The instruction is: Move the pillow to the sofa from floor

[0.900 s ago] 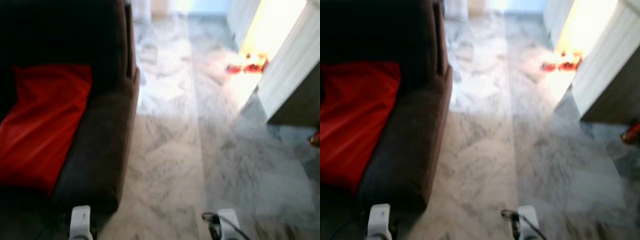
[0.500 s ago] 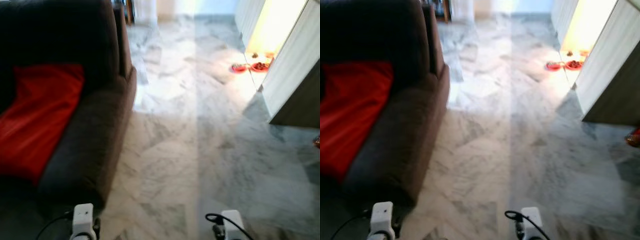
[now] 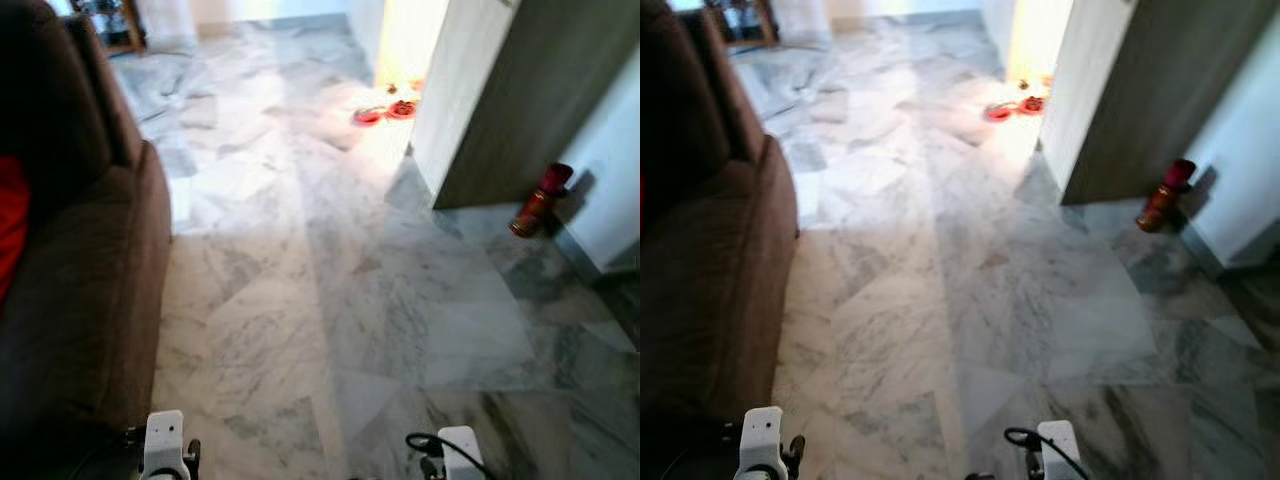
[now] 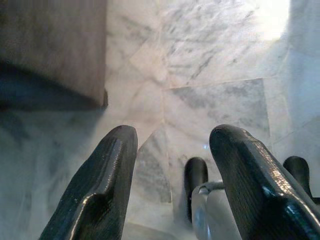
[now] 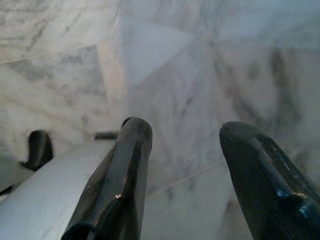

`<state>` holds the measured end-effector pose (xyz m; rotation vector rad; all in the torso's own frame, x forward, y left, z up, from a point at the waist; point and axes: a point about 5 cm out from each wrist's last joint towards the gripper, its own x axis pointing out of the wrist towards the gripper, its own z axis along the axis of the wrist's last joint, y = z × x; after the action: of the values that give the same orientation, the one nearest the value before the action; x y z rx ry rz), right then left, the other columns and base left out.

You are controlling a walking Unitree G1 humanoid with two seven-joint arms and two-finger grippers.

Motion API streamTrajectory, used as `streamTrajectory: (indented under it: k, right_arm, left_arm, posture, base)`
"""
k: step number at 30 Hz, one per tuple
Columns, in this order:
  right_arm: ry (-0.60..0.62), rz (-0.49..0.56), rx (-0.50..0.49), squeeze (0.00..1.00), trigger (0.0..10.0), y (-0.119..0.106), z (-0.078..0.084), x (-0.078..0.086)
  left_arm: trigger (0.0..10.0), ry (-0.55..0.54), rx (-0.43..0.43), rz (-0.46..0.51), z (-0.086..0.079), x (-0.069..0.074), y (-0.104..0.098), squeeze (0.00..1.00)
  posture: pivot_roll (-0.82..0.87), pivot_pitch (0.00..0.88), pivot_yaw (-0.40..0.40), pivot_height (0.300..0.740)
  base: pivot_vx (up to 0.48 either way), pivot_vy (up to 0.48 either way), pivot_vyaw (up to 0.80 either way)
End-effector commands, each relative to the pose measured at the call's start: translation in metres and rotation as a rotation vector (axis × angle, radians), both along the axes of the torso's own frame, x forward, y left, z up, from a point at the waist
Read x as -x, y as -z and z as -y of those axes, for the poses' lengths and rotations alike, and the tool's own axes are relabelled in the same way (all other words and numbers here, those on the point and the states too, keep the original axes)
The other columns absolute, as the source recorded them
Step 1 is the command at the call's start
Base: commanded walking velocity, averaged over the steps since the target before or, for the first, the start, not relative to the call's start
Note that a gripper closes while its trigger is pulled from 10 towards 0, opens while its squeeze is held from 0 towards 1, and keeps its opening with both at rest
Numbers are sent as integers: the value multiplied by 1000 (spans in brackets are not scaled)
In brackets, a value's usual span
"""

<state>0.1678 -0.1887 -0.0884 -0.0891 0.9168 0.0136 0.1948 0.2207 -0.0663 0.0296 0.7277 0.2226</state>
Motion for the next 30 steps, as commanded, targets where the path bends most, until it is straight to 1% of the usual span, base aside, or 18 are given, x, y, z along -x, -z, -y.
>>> streamTrajectory:
  k: [1, 8, 9, 10, 13, 24, 30]
  right_arm:
    - [-1, -19, -1, 0, 10000, 2, 0, 3]
    - [-3, -21, 2, 0, 10000, 2, 0, 3]
    - [-4, -21, 3, 0, 10000, 2, 0, 3]
    - [-4, -21, 3, 0, 10000, 2, 0, 3]
    - [-6, -22, 4, 0, 10000, 2, 1, 3]
    - [-9, -23, 5, 0, 10000, 1, 1, 2]
    - [-13, -21, 6, 0, 10000, 1, 1, 2]
  left_arm:
    - [10000, -33, 3, -33, -5, 10, 5, 0]
    - [10000, -40, 1, -42, -5, 9, 5, 0]
    - [10000, -39, -30, -75, -7, 12, 7, 0]
    - [10000, -39, -39, -84, -8, 13, 7, 0]
    - [10000, -51, -27, -82, -8, 14, 7, 0]
    - [10000, -48, -18, -71, -9, 13, 7, 0]
    - [10000, -49, -19, -72, -8, 12, 6, 0]
  posture:
    - [107, 137, 24, 740]
    - [108, 143, 22, 740]
    - [108, 148, 20, 740]
    - [109, 148, 19, 740]
    - [107, 148, 19, 740]
    - [108, 150, 18, 740]
    - [109, 151, 19, 740]
  base:
    - [0, 0, -681]
    - [0, 0, -681]
    - [270, 0, -681]
    - [270, 0, -681]
    - [295, 0, -669]
    - [0, 0, -627]
    - [0, 0, 0]
